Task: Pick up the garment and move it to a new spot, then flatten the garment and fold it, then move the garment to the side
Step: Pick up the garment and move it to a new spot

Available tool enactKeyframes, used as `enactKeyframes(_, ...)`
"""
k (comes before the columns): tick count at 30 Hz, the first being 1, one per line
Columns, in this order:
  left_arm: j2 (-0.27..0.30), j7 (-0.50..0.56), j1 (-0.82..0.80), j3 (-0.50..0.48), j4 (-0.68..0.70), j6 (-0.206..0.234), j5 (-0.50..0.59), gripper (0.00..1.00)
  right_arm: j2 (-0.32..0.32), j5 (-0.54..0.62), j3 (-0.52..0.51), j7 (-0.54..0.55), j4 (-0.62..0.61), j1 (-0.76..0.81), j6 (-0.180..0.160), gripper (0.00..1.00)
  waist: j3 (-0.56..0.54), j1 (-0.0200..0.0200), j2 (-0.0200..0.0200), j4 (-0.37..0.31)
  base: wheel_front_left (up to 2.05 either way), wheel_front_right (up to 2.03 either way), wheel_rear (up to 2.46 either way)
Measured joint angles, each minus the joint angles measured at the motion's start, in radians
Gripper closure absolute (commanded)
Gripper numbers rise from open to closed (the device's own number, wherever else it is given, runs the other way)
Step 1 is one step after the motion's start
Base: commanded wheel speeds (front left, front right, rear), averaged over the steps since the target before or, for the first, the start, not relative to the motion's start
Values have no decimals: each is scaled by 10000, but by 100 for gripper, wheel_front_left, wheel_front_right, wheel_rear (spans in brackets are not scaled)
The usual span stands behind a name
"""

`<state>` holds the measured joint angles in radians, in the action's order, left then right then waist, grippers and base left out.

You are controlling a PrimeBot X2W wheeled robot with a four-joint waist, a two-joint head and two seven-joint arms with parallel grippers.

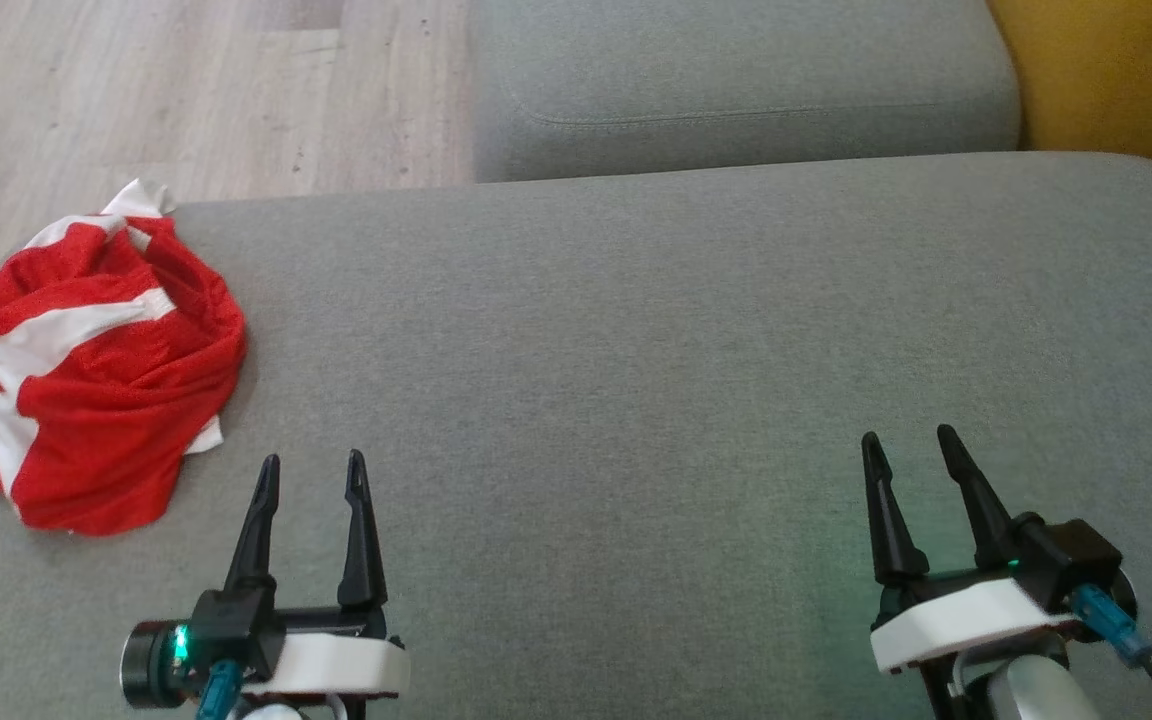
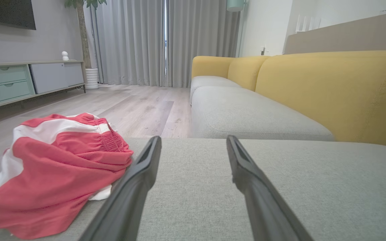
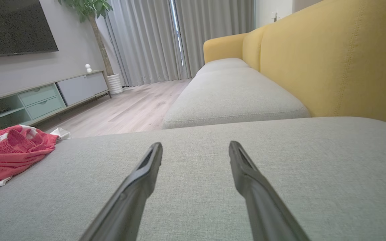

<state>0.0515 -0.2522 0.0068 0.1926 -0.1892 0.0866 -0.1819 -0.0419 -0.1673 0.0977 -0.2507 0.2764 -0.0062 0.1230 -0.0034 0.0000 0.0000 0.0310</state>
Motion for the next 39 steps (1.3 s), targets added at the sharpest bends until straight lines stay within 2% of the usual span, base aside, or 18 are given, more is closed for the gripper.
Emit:
enactKeyframes(9, -2, -2, 4, 10, 48, -140, 339, 0, 0, -19, 159, 0, -4, 310, 0, 0, -4, 0, 0, 870, 0, 0, 0)
enactKeyframes(17, 0, -2, 37, -94, 259, -295, 541, 0, 2, -79, 190, 0, -2, 347, 0, 0, 42, 0, 0, 2336, 0, 0, 0)
enactKeyframes(18, 0, -4, 68, -182, 288, -339, 593, 0, 2, -77, 190, 0, 0, 347, 0, 0, 59, 0, 0, 2729, 0, 0, 0)
enactKeyframes(21, 0, -4, 180, -299, 326, -336, 598, 0, 2, -79, 190, 0, 6, 349, 0, 0, 86, 0, 0, 3312, 0, 0, 0)
enactKeyframes(24, 2, -13, 262, -328, 330, -339, 596, 7, 2, -77, 198, 0, 21, 349, 0, 0, 102, 0, 0, 3687, 0, 0, 0)
enactKeyframes(29, 0, -15, 339, -579, 462, -178, 431, 0, 4, -73, 213, 0, 63, 354, 0, 0, 169, 0, 0, 4599, 0, 0, 0)
enactKeyframes(33, 2, -15, 396, -736, 504, -104, 368, 0, 4, -31, 224, 0, 59, 352, 0, 0, 295, 0, 0, 4844, 0, 0, 0)
enactKeyframes(39, 27, -15, 156, -1229, 1106, -184, 708, 0, 4, 451, 209, 0, 54, 267, 0, 0, 765, 0, 0, 4692, 0, 0, 0)
